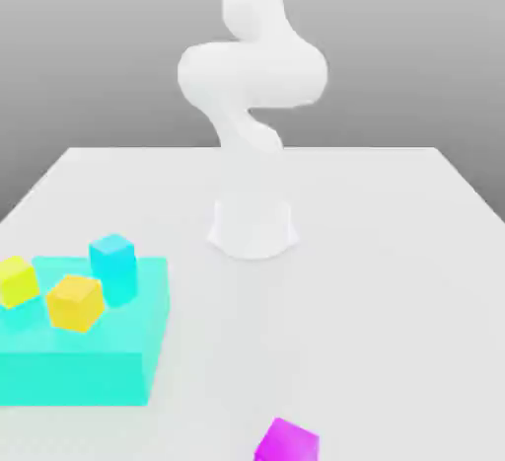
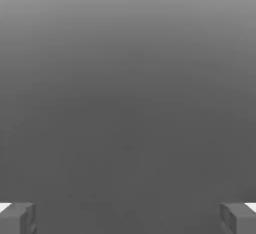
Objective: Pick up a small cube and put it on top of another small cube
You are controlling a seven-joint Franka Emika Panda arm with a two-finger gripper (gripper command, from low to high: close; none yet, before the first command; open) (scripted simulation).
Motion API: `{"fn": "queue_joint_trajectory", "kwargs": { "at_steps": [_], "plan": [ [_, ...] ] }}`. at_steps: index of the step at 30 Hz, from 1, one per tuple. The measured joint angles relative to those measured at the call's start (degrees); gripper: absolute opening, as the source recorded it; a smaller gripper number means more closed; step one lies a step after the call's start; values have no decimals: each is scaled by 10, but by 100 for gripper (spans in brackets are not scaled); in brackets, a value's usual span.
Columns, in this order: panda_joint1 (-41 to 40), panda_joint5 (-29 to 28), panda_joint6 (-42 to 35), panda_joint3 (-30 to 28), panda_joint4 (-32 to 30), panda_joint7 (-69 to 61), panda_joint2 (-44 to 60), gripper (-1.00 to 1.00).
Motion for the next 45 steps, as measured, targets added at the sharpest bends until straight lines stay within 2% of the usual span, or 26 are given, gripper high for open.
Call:
{"fn": "queue_joint_trajectory", "kwargs": {
  "at_steps": [10,18,23,28,32,33,40,45],
  "plan": [
    [-55,-58,64,65,-9,147,212,0],
    [-68,-98,114,84,-16,257,378,0],
    [-62,-99,148,84,-21,310,478,0],
    [-58,-73,186,89,-27,342,574,0],
    [-41,-91,246,69,-14,364,656,0],
    [-36,-97,259,63,-11,368,674,-100],
    [-36,-98,262,62,-10,369,676,-100],
    [-58,-66,192,81,-31,349,586,-100]
  ]
}}
